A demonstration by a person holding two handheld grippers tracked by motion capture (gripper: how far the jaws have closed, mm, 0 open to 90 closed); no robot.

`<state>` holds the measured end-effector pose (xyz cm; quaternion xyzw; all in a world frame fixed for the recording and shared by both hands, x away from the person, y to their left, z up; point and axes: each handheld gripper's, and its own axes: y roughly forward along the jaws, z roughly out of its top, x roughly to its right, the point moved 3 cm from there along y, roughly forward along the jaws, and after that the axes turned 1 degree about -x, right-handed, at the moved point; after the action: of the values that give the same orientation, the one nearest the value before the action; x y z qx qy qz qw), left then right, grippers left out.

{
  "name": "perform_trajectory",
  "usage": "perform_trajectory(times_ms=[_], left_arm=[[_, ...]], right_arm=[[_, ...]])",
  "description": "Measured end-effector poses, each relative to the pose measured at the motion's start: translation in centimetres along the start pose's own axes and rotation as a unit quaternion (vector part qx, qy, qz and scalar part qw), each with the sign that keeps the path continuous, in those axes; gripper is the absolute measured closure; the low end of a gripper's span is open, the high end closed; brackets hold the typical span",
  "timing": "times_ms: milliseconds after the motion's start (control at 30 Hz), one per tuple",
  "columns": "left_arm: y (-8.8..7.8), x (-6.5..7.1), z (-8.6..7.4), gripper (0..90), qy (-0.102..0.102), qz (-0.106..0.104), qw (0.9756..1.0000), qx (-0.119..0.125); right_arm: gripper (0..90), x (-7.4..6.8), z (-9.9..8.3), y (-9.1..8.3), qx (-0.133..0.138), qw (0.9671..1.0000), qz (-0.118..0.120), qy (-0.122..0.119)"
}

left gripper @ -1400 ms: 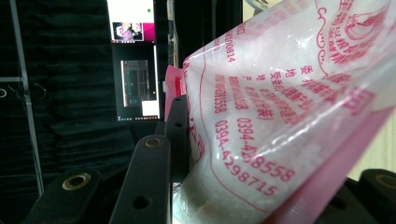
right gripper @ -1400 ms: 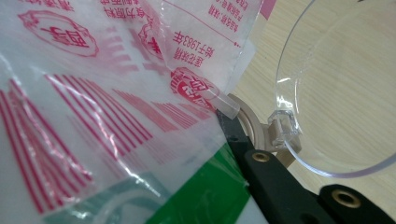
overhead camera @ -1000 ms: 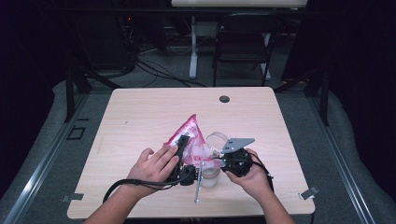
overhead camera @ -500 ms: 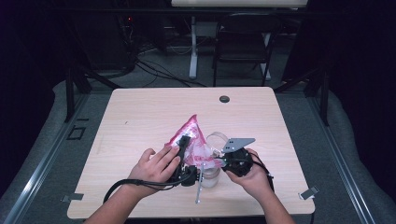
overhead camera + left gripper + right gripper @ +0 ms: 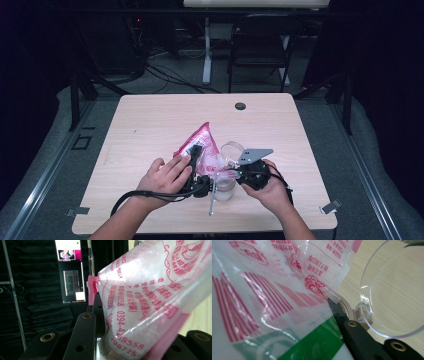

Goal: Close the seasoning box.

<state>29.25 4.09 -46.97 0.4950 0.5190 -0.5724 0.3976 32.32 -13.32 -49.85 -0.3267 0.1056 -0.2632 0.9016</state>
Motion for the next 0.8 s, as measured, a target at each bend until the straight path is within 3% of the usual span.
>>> perform_trajectory(times_ms=[233, 500, 800], left_arm=[[0.21, -0.02, -0.12, 75.4, 0.004, 0.003, 1.0, -0.002], [0.41, 0.12, -0.29, 76.2, 0.001, -0.006, 0.9999, -0.009], [0.49, 0.16, -0.4, 77.5, 0.01, -0.001, 0.9999, -0.012]], right_arm=[[85.2, -0.06, 0.17, -0.26, 0.008, 1.0, 0.0, 0.001], [80.0, -0.42, 0.46, -0.47, 0.013, 0.9999, 0.001, -0.009], [78.8, -0.9, 0.75, -0.78, 0.02, 0.9994, 0.007, -0.028]])
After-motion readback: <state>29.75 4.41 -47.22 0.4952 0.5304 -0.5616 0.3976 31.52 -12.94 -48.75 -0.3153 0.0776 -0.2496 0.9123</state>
